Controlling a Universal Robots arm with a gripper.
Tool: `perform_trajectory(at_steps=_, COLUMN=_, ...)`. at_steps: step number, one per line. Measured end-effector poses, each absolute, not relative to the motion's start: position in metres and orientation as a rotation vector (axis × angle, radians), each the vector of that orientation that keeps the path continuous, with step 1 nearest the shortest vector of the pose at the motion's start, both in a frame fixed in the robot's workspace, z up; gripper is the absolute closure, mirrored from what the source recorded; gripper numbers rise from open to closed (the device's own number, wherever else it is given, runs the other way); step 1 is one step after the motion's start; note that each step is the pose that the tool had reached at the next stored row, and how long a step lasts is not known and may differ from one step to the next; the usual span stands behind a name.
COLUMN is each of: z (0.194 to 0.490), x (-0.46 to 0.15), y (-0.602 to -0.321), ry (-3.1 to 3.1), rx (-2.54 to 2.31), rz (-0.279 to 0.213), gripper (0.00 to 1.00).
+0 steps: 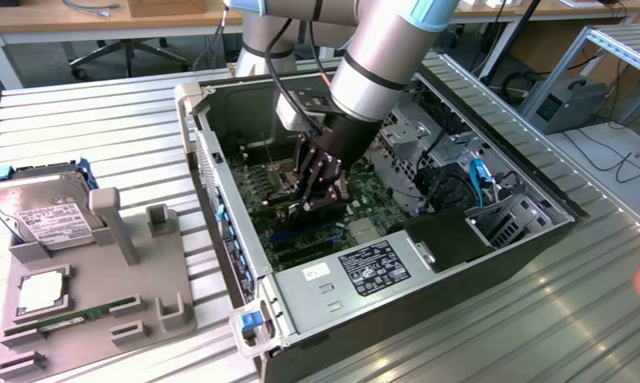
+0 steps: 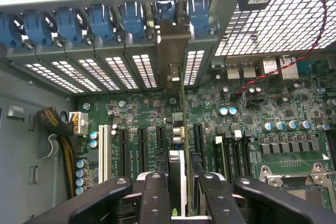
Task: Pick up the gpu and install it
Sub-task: 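Insert the gpu into the slot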
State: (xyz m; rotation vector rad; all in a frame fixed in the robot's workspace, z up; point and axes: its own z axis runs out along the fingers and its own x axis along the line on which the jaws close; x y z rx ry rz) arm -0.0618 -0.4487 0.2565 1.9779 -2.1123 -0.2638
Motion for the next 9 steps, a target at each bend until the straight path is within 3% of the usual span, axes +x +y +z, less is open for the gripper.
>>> perform_trajectory(at_steps=9, z=0.2603, x=-0.0618, y=-0.4487, ry=-2.112, rx=1.978, rz=-0.264, gripper=0.73)
